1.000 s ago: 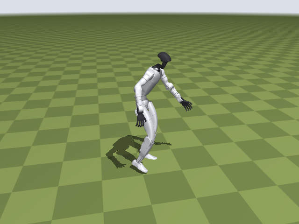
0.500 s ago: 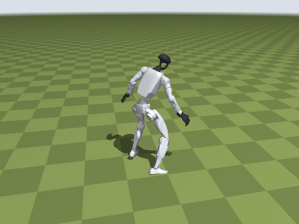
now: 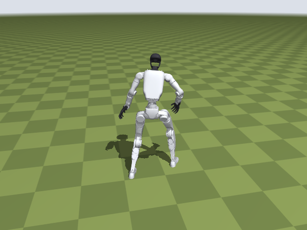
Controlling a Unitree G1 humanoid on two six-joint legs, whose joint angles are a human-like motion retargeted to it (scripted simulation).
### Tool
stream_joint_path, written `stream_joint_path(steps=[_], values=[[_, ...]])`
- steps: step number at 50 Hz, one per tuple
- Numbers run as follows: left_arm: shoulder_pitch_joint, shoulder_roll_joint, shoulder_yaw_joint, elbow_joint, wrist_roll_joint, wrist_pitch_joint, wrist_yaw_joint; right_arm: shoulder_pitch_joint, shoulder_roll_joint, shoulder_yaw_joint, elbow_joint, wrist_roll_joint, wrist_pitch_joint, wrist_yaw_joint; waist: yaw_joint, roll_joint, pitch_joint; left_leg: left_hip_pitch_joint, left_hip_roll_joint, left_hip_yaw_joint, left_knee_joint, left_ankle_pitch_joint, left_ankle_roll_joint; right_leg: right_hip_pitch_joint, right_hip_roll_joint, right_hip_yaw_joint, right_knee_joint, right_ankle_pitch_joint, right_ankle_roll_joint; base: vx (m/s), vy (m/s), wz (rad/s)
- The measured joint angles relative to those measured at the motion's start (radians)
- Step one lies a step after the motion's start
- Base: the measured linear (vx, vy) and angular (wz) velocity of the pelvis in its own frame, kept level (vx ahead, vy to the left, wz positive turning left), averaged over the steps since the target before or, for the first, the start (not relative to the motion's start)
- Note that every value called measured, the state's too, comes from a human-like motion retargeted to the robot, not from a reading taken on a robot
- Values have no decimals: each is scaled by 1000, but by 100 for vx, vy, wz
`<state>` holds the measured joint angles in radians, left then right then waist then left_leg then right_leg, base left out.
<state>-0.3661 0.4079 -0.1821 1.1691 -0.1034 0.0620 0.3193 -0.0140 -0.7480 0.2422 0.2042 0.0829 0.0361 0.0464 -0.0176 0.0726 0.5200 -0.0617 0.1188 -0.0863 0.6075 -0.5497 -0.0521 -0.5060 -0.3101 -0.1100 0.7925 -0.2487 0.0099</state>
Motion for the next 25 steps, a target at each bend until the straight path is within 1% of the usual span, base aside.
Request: stream_joint_path(steps=[1, 2, 3, 5, 6, 7, 8, 10, 12, 13, 14, 15, 17, 18, 20, 22, 23, 25], values=[[33, -50, 5, -47, 27, -23, -32, -47, -30, 31, 53, -47, 3, 58, -23, 28, 0, 32, 0, 25, 3, -10, 11, 6, 26, 39, -88, 77, 18, 85, 2, -53], [65, -97, 7, -96, 45, -43, -66, -96, -60, 62, 105, -91, 5, 114, -46, 58, 0, 58, 3, 50, 17, -21, 25, 8, 47, 72, -139, 125, 25, 85, 4, -50], [95, -138, 2, -150, 41, -59, -103, -147, -91, 92, 158, -131, 7, 166, -70, 94, 0, 69, 11, 76, 56, -36, 45, 6, 57, 95, -116, 115, 13, 85, 6, -36], [150, -199, -42, -267, 14, -85, -177, -244, -138, 144, 273, -196, 14, 235, -126, 165, 0, 54, 25, 112, 196, -61, 76, 7, 53, 107, -5, 13, -4, 83, 8, -1], [180, -215, -77, -342, 6, -98, -210, -308, -145, 173, 373, -216, 12, 224, -164, 200, 0, 12, 31, 117, 313, -59, 88, 3, 37, 97, 59, -38, -9, 80, 9, 33], [208, -219, -112, -417, -5, -111, -236, -376, -140, 199, 488, -224, 14, 179, -197, 230, 0, -33, 36, 124, 427, -52, 95, -6, 20, 89, 121, -83, -16, 77, 9, 36], [227, -203, -148, -494, -25, -127, -250, -450, -112, 219, 631, -204, 21, 66, -217, 250, 0, -83, 40, 137, 536, -36, 91, -23, 3, 85, 182, -119, -26, 72, 10, 5], [252, -150, -195, -610, -136, -162, -236, -602, -27, 183, 960, -100, 59, -238, -216, 284, 0, -152, 34, 173, 671, -11, 61, -26, -11, 96, 229, -164, -46, 67, 13, -39], [281, -145, -171, -646, -259, -171, -204, -703, 24, -30, 1155, 34, 132, -573, -178, 297, 0, -204, 39, 228, 732, -3, 33, 4, -30, 118, 223, -185, -57, 67, 18, -42], [295, -149, -149, -645, -315, -162, -175, -719, 34, -149, 1168, 134, 159, -725, -156, 296, 0, -232, 53, 257, 748, 0, 31, 27, -47, 120, 213, -188, -64, 68, 21, -4], [304, -147, -129, -633, -346, -149, -140, -709, 51, -252, 1142, 248, 155, -815, -134, 290, 0, -262, 68, 274, 752, 5, 33, 57, -69, 115, 200, -183, -72, 70, 22, 26], [310, -143, -110, -615, -364, -133, -103, -685, 72, -345, 1097, 370, 136, -875, -111, 282, 0, -293, 84, 286, 750, 11, 37, 91, -93, 105, 185, -176, -80, 71, 22, 60], [297, -94, -103, -560, -299, -106, -42, -590, 125, -411, 1014, 577, 53, -744, -54, 242, -1, -351, 99, 273, 700, 30, 37, 187, -147, 66, 139, -149, -88, 73, 21, 98], [283, -59, -108, -529, -243, -94, -18, -531, 145, -398, 990, 648, 22, -617, -22, 216, -4, -373, 100, 261, 650, 41, 42, 249, -173, 40, 102, -130, -91, 75, 19, 124], [252, 11, -112, -480, -131, -76, 17, -402, 175, -306, 936, 661, -18, -380, 44, 156, -6, -397, 95, 245, 500, 63, 65, 377, -222, -14, 25, -77, -94, 76, 17, 134], [220, 89, -96, -443, -42, -71, 19, -274, 214, -209, 842, 511, -54, -274, 129, 67, -8, -412, 79, 241, 302, 104, 75, 438, -281, -26, 43, -38, -98, 81, 15, 117], [202, 133, -84, -422, -16, -69, 1, -213, 239, -179, 783, 421, -60, -255, 177, 20, -7, -403, 55, 216, 162, 171, 62, 453, -305, -21, 71, -19, -108, 85, 14, 88], [150, 219, -65, -361, 1, -62, -58, -112, 292, -151, 667, 268, -51, -230, 276, -54, -1, -360, -6, 75, -69, 381, -7, 454, -324, 1, 168, 14, -158, 88, 12, 67]])
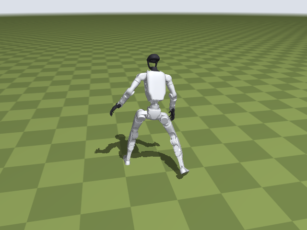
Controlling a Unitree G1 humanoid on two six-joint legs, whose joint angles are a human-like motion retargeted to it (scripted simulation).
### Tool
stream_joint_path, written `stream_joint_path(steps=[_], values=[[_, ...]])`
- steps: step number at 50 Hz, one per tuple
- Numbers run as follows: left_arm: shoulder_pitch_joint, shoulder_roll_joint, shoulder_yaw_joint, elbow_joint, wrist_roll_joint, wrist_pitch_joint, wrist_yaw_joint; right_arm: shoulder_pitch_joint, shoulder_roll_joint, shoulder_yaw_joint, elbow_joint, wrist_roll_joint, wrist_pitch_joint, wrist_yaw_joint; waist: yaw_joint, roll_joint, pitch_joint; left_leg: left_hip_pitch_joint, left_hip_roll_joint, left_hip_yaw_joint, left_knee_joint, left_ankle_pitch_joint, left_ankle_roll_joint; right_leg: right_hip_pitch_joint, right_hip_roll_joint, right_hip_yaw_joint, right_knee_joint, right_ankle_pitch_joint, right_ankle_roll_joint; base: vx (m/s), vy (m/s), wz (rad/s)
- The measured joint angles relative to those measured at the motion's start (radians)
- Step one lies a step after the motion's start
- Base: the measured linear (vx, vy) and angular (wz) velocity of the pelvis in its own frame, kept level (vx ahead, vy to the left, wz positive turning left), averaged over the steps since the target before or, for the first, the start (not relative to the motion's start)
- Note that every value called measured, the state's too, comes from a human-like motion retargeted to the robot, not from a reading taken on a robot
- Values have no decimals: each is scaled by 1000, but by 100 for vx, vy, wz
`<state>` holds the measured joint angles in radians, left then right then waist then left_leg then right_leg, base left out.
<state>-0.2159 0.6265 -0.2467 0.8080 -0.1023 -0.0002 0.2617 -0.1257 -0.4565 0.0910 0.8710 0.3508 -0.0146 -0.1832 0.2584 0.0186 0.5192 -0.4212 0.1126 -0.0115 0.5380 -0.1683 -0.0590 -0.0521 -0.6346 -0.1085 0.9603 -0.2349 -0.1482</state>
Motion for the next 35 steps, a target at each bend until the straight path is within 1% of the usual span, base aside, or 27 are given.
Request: stream_joint_path(steps=[1, 2, 3, 5, 7, 8, 10, 12, 15, 17, 18, 20, 21, 22, 23, 25, 27, 28, 30, 32, 33, 35], values=[[-38, 33, 6, 49, -17, 8, -20, 30, 23, 8, -42, -40, 10, 5, 32, -35, 0, 5, -29, -49, 7, 9, -7, -17, 7, 29, 67, 7, -22, 89, 8, 85], [-80, 62, 11, 106, -43, 19, -30, 54, 46, 19, -79, -73, 19, 2, 57, -71, 1, 7, -55, -86, 24, -3, -6, -37, 29, 66, 134, 4, -32, 87, 1, 124], [-130, 85, 15, 175, -85, 33, -21, 68, 69, 35, -106, -91, 28, -17, 68, -110, 1, -1, -76, -100, 63, -56, 10, -61, 81, 120, 204, -17, -17, 84, -6, 150], [-272, 119, 33, 362, -211, 68, 60, 65, 112, 98, -146, -144, 54, -97, 67, -176, 1, -22, -94, -136, 101, -131, 40, -129, 211, 180, 329, -86, 30, 77, -16, 166], [-412, 135, 110, 532, -337, 117, 217, 35, 113, 169, -167, -246, 84, -160, 33, -200, 1, -11, -86, -181, 75, -147, 65, -205, 221, 72, 406, -130, 3, 70, -22, 141], [-464, 142, 165, 592, -389, 140, 297, 23, 106, 188, -181, -294, 92, -167, 11, -202, 1, 6, -74, -200, 51, -149, 70, -238, 207, 5, 427, -149, -19, 70, -24, 106], [-508, 143, 275, 641, -486, 157, 402, 14, 95, 182, -218, -316, 83, -137, -39, -190, 1, 63, -39, -225, -8, -149, 64, -304, 226, -53, 431, -166, -16, 73, -25, 59], [-454, 98, 336, 598, -562, 125, 388, 15, 80, 141, -245, -238, 60, -67, -81, -146, 1, 161, 23, -216, -81, -151, 42, -368, 279, -33, 384, -161, 11, 78, -23, -29], [-303, -18, 309, 472, -582, 34, 201, -4, 28, 93, -241, -169, 46, 33, -137, -40, 1, 332, 138, -143, -163, -169, 3, -440, 340, 2, 263, -172, 38, 85, -18, -109], [-188, -109, 279, 375, -534, -25, 78, -37, -36, 77, -227, -209, 43, 90, -195, 40, -6, 429, 201, -74, -172, -191, -14, -461, 377, 20, 109, -173, 69, 93, -14, -125], [-135, -155, 275, 330, -523, -49, 29, -58, -71, 72, -222, -236, 45, 117, -232, 75, -8, 468, 219, -41, -160, -207, -16, -462, 391, 31, 0, -150, 91, 98, -11, -105], [-42, -260, 284, 252, -560, -78, -58, -110, -155, 69, -206, -266, 54, 160, -320, 138, -6, 522, 233, 19, -92, -248, 0, -435, 416, 71, -211, -31, 139, 101, -9, -79], [-10, -308, 283, 228, -615, -73, -97, -146, -194, 69, -190, -247, 61, 162, -364, 170, -2, 525, 240, 41, -19, -270, 27, -427, 424, 89, -208, -22, 137, 102, -7, -63], [19, -352, 275, 208, -668, -66, -132, -184, -228, 68, -169, -219, 68, 157, -406, 201, 0, 520, 245, 59, 62, -289, 55, -420, 432, 103, -188, -31, 135, 101, -5, -59], [41, -387, 253, 197, -718, -54, -160, -225, -250, 65, -136, -170, 74, 138, -441, 231, 1, 500, 248, 66, 161, -303, 83, -417, 437, 108, -131, -81, 133, 97, -3, -62], [67, -442, 175, 193, -774, -40, -199, -347, -280, 61, -12, 4, 73, 51, -496, 293, 1, 416, 217, 44, 385, -311, 120, -426, 442, 121, -40, -167, 134, 91, 1, -76], [68, -461, 104, 205, -709, -33, -209, -495, -272, 11, 167, 203, 57, -92, -499, 335, 1, 325, 133, 36, 552, -314, 104, -443, 450, 156, -1, -214, 98, 82, 8, -115], [65, -463, 83, 210, -652, -27, -206, -574, -265, -32, 262, 285, 54, -183, -487, 348, 1, 282, 95, 60, 609, -319, 89, -447, 450, 180, 4, -231, 79, 79, 12, -115], [67, -442, 53, 208, -578, -19, -169, -694, -254, -124, 405, 408, 64, -390, -461, 352, 1, 201, 75, 167, 682, -331, 92, -423, 433, 216, -19, -248, 62, 79, 14, -74], [66, -409, 56, 222, -552, -20, -127, -722, -235, -168, 458, 455, 104, -477, -435, 336, 1, 128, 99, 276, 700, -337, 105, -357, 392, 210, -81, -236, 68, 82, 14, -2], [61, -392, 66, 236, -533, -18, -113, -707, -221, -161, 460, 461, 127, -459, -415, 323, 1, 90, 103, 304, 690, -330, 99, -316, 370, 196, -118, -220, 74, 85, 12, 27], [36, -351, 92, 281, -454, -16, -91, -618, -188, -98, 417, 433, 142, -302, -362, 283, 1, 15, 86, 313, 628, -297, 66, -220, 324, 159, -202, -177, 93, 88, 10, 45]])
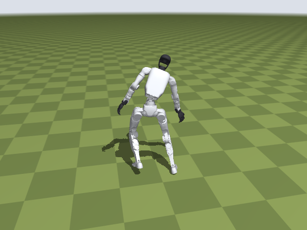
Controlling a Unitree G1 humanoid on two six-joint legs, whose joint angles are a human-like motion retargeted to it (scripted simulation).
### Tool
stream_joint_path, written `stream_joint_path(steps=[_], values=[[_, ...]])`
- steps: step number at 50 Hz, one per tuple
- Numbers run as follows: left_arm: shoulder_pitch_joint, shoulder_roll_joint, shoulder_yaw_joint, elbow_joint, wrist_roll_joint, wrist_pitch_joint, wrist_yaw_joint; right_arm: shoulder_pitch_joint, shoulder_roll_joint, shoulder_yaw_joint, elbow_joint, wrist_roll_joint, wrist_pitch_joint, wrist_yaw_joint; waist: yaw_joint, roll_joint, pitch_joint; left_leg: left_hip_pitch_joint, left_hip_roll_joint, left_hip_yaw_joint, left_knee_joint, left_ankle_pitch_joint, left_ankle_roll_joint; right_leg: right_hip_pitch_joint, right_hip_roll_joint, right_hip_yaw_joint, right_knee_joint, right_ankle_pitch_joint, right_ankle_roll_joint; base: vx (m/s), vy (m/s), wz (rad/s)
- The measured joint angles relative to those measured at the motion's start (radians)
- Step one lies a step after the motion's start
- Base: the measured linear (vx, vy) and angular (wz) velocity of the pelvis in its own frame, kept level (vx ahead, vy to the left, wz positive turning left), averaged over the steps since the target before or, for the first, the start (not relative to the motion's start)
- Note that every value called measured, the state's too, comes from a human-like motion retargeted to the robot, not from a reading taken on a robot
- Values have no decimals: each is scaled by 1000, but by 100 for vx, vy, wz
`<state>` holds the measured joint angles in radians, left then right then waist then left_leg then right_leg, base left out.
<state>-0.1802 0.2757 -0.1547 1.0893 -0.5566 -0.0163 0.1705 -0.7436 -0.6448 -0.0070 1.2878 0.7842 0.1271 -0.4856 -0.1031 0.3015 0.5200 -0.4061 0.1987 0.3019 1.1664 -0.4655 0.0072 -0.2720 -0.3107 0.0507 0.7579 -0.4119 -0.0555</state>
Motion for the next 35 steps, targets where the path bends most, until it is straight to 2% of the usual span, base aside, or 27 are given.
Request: stream_joint_path(steps=[2, 5, 7, 8, 10, 12, 14, 16, 18, 21, 25, 27, 28, 30, 32, 33, 35], values=[[-39, 52, 26, 54, 145, -4, 35, 150, 32, 77, -95, -103, -53, 184, 71, -62, -6, -48, -26, -7, -134, 46, -25, 98, -48, -33, -70, 60, 31, 92, 6, 65], [-106, 168, 55, 101, 338, 15, 69, 345, 91, 146, -231, -302, -117, 296, 187, -173, -14, -52, -46, 21, -467, 122, -31, 190, -99, -68, -83, 172, 58, 97, 1, 72], [-153, 267, 72, 128, 376, 34, 50, 438, 140, 172, -286, -419, -111, 356, 269, -233, -12, -6, -71, -48, -769, 250, -68, 206, -88, -76, 3, 228, 35, 102, -1, 34], [-180, 320, 75, 146, 370, 41, 37, 481, 165, 189, -307, -465, -106, 386, 312, -253, -10, 18, -84, -147, -888, 355, -96, 205, -68, -77, 69, 247, 8, 103, -1, 15], [-245, 418, 56, 177, 311, 57, 43, 548, 192, 252, -345, -526, -92, 425, 380, -306, -2, 26, -120, -334, -917, 470, -98, 173, -40, -62, 234, 275, -55, 100, -3, 37], [-344, 501, 13, 212, 246, 81, 104, 596, 202, 344, -390, -558, -79, 408, 409, -394, 0, -38, -162, -359, -726, 359, -16, 91, -20, -24, 424, 218, -65, 94, -9, 94], [-439, 559, -14, 235, 220, 109, 197, 623, 199, 433, -437, -601, -72, 345, 424, -453, 0, -89, -167, -368, -574, 242, 34, -9, -12, -52, 584, 120, -83, 87, -15, 81], [-524, 592, -7, 249, 218, 149, 304, 632, 198, 483, -498, -683, -60, 261, 416, -492, 0, -107, -151, -395, -507, 173, 53, -122, -32, -135, 685, 55, -131, 81, -19, 58], [-572, 591, 35, 241, 206, 180, 384, 639, 204, 477, -579, -786, -44, 197, 375, -514, 0, -89, -130, -429, -516, 148, 51, -226, -25, -200, 704, 28, -145, 78, -25, 66], [-557, 502, 96, 205, 113, 154, 364, 661, 202, 413, -689, -819, -58, 208, 299, -491, 0, 10, -74, -461, -633, 166, 15, -337, 9, -245, 570, 21, -108, 79, -28, 48], [-486, 301, 78, 149, 40, 54, 115, 652, 151, 328, -737, -721, -101, 370, 213, -380, 0, 179, 34, -440, -809, 205, -67, -386, 52, -266, 162, 91, -7, 82, -29, 11], [-425, 209, 68, 92, 55, 7, -9, 623, 100, 293, -719, -664, -108, 493, 150, -328, 0, 253, 61, -391, -833, 183, -91, -344, 31, -281, -125, 214, 54, 90, -28, 41], [-391, 167, 67, 58, 60, -12, -56, 603, 71, 278, -702, -630, -106, 552, 111, -309, 0, 284, 62, -363, -820, 155, -91, -316, 4, -290, -242, 323, 80, 93, -26, 60], [-317, 95, 61, -12, 33, -32, -118, 540, 2, 257, -648, -546, -94, 650, 35, -252, 0, 321, 80, -322, -741, 75, -65, -290, -28, -294, -255, 428, 99, 95, -24, 53], [-229, 44, 14, -72, -30, -47, -128, 434, -74, 257, -533, -483, -85, 643, -37, -176, 0, 290, 109, -319, -528, -35, -29, -327, -59, -297, 9, 269, 126, 97, -20, 31], [-181, 24, -20, -95, -56, -61, -115, 356, -108, 275, -443, -471, -85, 593, -74, -141, 0, 258, 112, -324, -403, -69, -13, -346, -79, -291, 125, 200, 149, 92, -16, -7], [-96, -7, -77, -118, -53, -74, -87, 137, -145, 338, -197, -513, -73, 414, -106, -62, 0, 212, 108, -317, -214, -71, 17, -364, -68, -267, 230, 125, 140, 84, -10, -90]])
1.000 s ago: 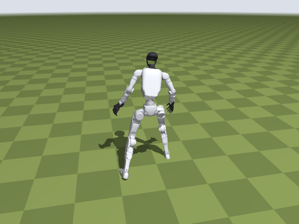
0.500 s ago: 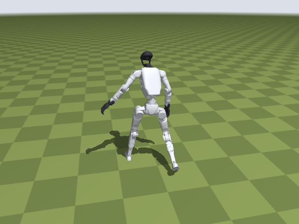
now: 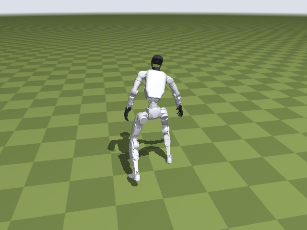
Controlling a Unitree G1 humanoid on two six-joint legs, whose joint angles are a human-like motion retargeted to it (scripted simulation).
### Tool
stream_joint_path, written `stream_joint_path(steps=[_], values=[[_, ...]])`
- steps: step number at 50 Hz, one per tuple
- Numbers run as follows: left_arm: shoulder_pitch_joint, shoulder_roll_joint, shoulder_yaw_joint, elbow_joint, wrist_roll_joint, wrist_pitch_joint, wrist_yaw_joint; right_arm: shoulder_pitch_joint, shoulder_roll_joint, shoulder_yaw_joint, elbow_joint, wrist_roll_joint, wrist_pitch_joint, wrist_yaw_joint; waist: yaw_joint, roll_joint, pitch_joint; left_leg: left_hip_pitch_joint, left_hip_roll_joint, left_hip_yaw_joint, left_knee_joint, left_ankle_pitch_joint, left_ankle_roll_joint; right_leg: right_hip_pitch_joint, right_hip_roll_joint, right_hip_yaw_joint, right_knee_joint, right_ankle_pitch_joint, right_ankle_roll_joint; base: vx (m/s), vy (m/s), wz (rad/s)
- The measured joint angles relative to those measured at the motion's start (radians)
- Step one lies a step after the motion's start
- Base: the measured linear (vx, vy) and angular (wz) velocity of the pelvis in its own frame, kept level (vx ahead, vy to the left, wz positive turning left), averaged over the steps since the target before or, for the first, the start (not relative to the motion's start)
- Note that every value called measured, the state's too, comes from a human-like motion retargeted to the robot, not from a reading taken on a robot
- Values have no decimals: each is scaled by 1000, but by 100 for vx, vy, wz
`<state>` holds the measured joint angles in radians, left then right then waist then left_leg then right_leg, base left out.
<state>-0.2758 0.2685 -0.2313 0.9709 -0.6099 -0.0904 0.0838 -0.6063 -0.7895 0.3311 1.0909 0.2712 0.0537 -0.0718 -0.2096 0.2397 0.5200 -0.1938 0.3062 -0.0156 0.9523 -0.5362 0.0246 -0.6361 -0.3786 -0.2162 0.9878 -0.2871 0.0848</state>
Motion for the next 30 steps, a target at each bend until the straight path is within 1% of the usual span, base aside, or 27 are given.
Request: stream_joint_path(steps=[2, 3, 5, 6, 7, 8, 10, 12, 13, 15, 16, 17, 18, 20, 22, 23, 24, 25, 26, 27, 28, 30], values=[[92, -16, -26, -3, 83, 13, 21, -236, 16, -11, 235, -101, 71, -330, 25, 74, 0, -21, -58, 2, 124, 22, -16, -5, 50, 45, 24, -36, -48, 80, 1, -190], [142, -17, -35, -5, 117, 24, 34, -331, 27, -55, 298, -123, 122, -519, 46, 101, 0, -30, -95, 16, 168, 29, -29, -2, 70, 71, 25, -49, -71, 80, 8, -195], [241, -11, -42, 0, 153, 55, 61, -437, 59, -173, 274, -57, 169, -783, 79, 137, 0, -57, -119, 109, 233, 38, -26, 17, 87, 113, 19, -66, -111, 80, 13, -149], [285, -7, -37, 13, 176, 74, 63, -439, 88, -225, 205, 24, 135, -780, 84, 145, 0, -76, -105, 166, 257, 41, -15, 40, 82, 120, 10, -69, -127, 79, 15, -81], [327, -1, -32, 27, 205, 91, 65, -430, 119, -268, 137, 114, 94, -745, 90, 149, 0, -97, -93, 213, 278, 43, -8, 66, 77, 126, 1, -71, -140, 79, 16, -36], [363, 12, -29, 45, 244, 107, 68, -397, 152, -294, 69, 224, 38, -645, 97, 147, 0, -119, -84, 240, 293, 46, -9, 100, 69, 126, -10, -69, -148, 80, 15, -14], [410, 42, -16, 94, 344, 124, 96, -305, 192, -280, -18, 407, -39, -388, 124, 130, 0, -166, -88, 246, 306, 57, -26, 189, 48, 120, -39, -61, -146, 81, 15, 14], [410, 60, 50, 174, 449, 125, 160, -179, 189, -181, -96, 380, -67, -170, 179, 90, -4, -206, -90, 238, 283, 65, -33, 293, 16, 110, -79, -54, -130, 84, 13, 28], [395, 69, 100, 220, 478, 126, 198, -113, 180, -125, -141, 293, -73, -113, 216, 65, -12, -223, -83, 240, 257, 69, -29, 343, -1, 105, -99, -50, -125, 86, 12, 29], [355, 102, 206, 296, 448, 129, 252, 11, 167, -40, -224, 76, -68, -62, 300, 0, -37, -253, -72, 246, 163, 76, -15, 418, -35, 103, -121, -29, -122, 85, 11, 34], [316, 123, 262, 335, 379, 146, 262, 57, 171, -16, -248, -15, -44, -28, 330, -36, -28, -223, -104, 228, 16, 90, -5, 470, -52, 98, -149, 10, -130, 84, 11, 44], [275, 149, 313, 374, 315, 161, 273, 103, 180, 0, -266, -91, -25, -4, 363, -72, -21, -193, -137, 199, -130, 117, -5, 512, -69, 96, -158, 44, -139, 85, 11, 44], [233, 185, 357, 413, 260, 177, 283, 148, 202, 1, -272, -137, -14, -3, 401, -110, -16, -162, -173, 147, -274, 172, -27, 534, -86, 101, -127, 69, -150, 89, 12, 38], [140, 272, 396, 478, 189, 214, 312, 242, 256, -10, -275, -157, -2, -15, 473, -176, -6, -100, -236, 0, -442, 293, -66, 554, -111, 104, -23, 115, -210, 92, 12, 49], [39, 349, 366, 500, 178, 239, 351, 342, 303, -15, -270, -77, -4, -44, 512, -245, 0, -85, -281, -55, -361, 232, -48, 531, -133, 122, 128, 166, -272, 92, 10, 111], [-26, 387, 327, 503, 180, 246, 368, 397, 328, -17, -268, -17, -10, -66, 527, -283, 0, -90, -299, -67, -306, 177, -35, 504, -122, 151, 210, 185, -284, 90, 1, 163], [-92, 416, 285, 496, 182, 246, 377, 451, 350, -14, -261, 34, -16, -89, 532, -314, 0, -100, -311, -90, -260, 133, -22, 476, -85, 176, 286, 176, -279, 87, -8, 192], [-158, 438, 241, 483, 185, 242, 382, 504, 370, -9, -252, 81, -21, -112, 532, -340, 0, -112, -319, -118, -219, 95, -10, 446, -36, 198, 360, 153, -266, 84, -15, 202], [-228, 446, 197, 462, 183, 236, 380, 554, 386, 5, -234, 90, -20, -132, 523, -354, 0, -124, -319, -152, -187, 66, 4, 412, -20, 167, 421, 103, -270, 82, -19, 196], [-293, 448, 159, 441, 182, 230, 377, 601, 401, 20, -213, 83, -14, -149, 512, -364, 0, -129, -316, -185, -162, 40, 17, 378, -17, 128, 476, 57, -281, 80, -20, 176], [-351, 439, 128, 418, 182, 226, 371, 643, 412, 39, -186, 42, -1, -157, 495, -367, 0, -124, -309, -216, -151, 20, 29, 346, -39, 71, 519, 18, -306, 81, -22, 150], [-432, 396, 83, 367, 189, 218, 360, 716, 429, 82, -126, -97, 36, -143, 451, -361, 0, -89, -281, -266, -165, -4, 44, 272, -48, 6, 565, -41, -324, 83, -27, 102]])
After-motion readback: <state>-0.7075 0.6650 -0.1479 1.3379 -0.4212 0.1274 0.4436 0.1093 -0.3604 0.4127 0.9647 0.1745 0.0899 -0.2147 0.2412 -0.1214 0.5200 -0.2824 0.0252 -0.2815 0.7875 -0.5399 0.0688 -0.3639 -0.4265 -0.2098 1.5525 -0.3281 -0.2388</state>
